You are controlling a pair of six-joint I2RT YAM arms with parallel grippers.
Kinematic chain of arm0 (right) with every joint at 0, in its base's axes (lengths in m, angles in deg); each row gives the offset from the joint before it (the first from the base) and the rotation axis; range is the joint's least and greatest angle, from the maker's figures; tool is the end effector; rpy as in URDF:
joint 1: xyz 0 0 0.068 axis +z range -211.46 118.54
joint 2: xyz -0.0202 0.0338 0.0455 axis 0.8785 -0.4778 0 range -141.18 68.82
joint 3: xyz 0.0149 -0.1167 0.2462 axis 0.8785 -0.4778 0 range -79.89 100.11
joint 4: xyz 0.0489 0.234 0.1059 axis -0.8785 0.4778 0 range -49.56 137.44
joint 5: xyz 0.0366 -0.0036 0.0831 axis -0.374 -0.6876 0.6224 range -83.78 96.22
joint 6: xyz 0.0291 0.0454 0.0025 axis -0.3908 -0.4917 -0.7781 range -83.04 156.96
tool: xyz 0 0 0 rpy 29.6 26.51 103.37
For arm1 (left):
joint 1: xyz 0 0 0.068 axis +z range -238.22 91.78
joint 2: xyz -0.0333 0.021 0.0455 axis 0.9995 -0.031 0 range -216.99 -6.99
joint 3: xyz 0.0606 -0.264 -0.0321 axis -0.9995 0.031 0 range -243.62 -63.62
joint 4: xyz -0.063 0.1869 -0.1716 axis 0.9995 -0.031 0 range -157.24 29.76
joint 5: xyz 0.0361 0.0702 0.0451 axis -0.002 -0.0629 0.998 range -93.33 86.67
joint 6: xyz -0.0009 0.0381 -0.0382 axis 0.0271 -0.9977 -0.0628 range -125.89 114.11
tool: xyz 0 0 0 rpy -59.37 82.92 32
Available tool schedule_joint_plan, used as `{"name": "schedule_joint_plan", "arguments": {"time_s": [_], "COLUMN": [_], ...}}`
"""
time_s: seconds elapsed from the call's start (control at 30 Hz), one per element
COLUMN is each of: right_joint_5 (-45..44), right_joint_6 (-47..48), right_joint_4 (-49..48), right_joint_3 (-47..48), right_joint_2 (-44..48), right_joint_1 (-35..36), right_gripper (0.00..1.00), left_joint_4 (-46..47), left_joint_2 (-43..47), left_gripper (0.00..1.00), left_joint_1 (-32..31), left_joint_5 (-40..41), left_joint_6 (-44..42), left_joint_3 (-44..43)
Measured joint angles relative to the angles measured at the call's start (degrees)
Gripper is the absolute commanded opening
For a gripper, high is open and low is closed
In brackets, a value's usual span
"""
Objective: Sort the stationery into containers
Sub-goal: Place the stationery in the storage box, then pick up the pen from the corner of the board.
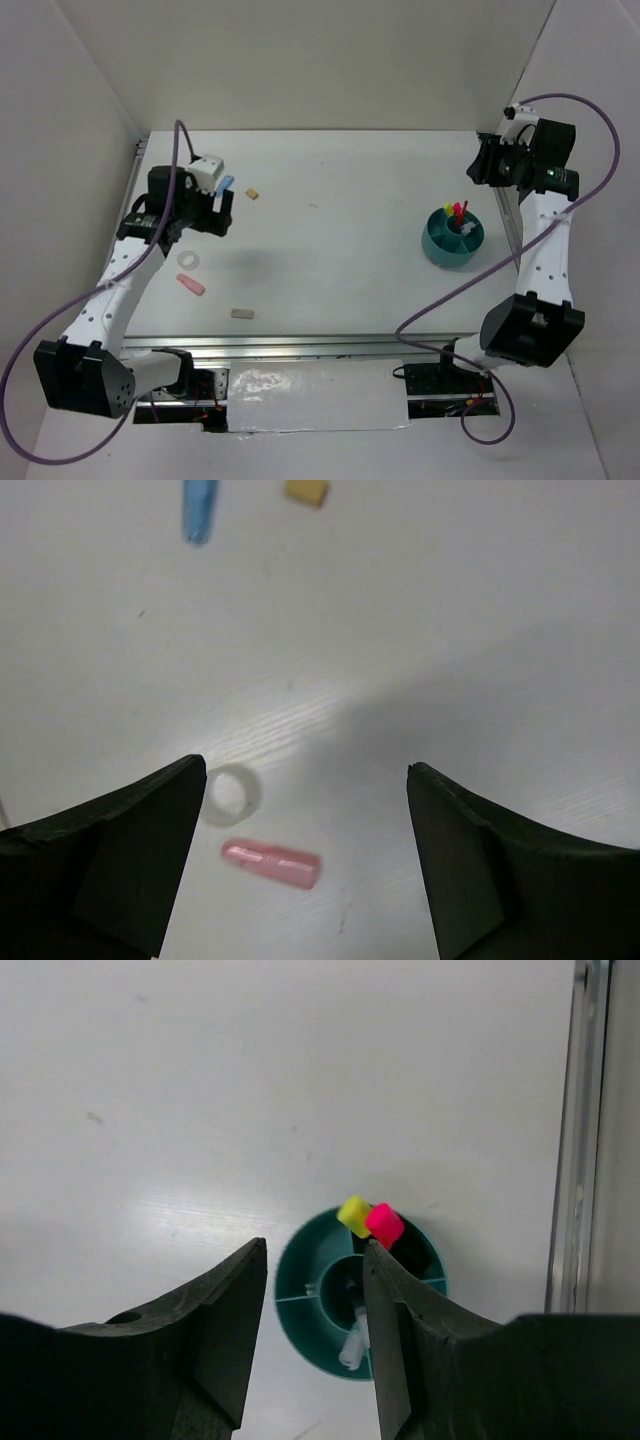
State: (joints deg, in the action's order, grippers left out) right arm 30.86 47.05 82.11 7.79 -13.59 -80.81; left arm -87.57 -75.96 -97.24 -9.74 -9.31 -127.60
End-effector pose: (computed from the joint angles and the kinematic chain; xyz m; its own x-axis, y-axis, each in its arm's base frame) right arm 0.2967 -0.0884 0.3943 -0.5486 0.0239 -0.8357 -0.1132 0.9883 0.1026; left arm 0.2631 -0.0457 0.3399 -0.5123 0.1413 -0.8471 0.2799 0.9600 -0.0092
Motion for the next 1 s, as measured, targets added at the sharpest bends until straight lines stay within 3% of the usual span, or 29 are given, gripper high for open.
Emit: {"name": "schedule_joint_plan", "arguments": {"time_s": [0.27, 0.3, 0.37, 0.5, 0.77, 1.0], "right_joint_5": [0.4, 0.2, -0.3, -1.8, -3.5, -4.1], "right_joint_6": [2.8, 3.0, 3.2, 3.3, 3.3, 3.3], "right_joint_4": [1.6, 1.8, 2.2, 2.7, 3.1, 3.0], "right_joint_3": [0.3, -0.2, -1.4, -3.1, -3.4, -4.7], "right_joint_2": [10.1, 10.7, 11.5, 11.7, 11.6, 11.7], "right_joint_1": [9.8, 11.1, 13.3, 15.4, 15.7, 15.7], "right_gripper": [0.52, 0.52, 0.52, 0.52, 0.53, 0.53], "left_joint_4": [-8.4, -9.5, -10.4, -11.1, -13.7, -14.7], "left_joint_2": [2.4, 1.6, -0.3, -4.3, -16.8, -25.6], "left_gripper": [0.88, 0.86, 0.92, 0.94, 0.93, 0.84], "left_joint_1": [15.6, 17.4, 20.7, 25.6, 26.1, 24.4], "left_joint_5": [-0.5, -0.2, 0.3, 1.3, 2.6, 4.7], "left_joint_6": [-12.6, -12.6, -10.8, -3.3, 9.8, 16.5], "left_joint_3": [9.4, 9.6, 9.9, 9.9, 7.5, 6.8]}}
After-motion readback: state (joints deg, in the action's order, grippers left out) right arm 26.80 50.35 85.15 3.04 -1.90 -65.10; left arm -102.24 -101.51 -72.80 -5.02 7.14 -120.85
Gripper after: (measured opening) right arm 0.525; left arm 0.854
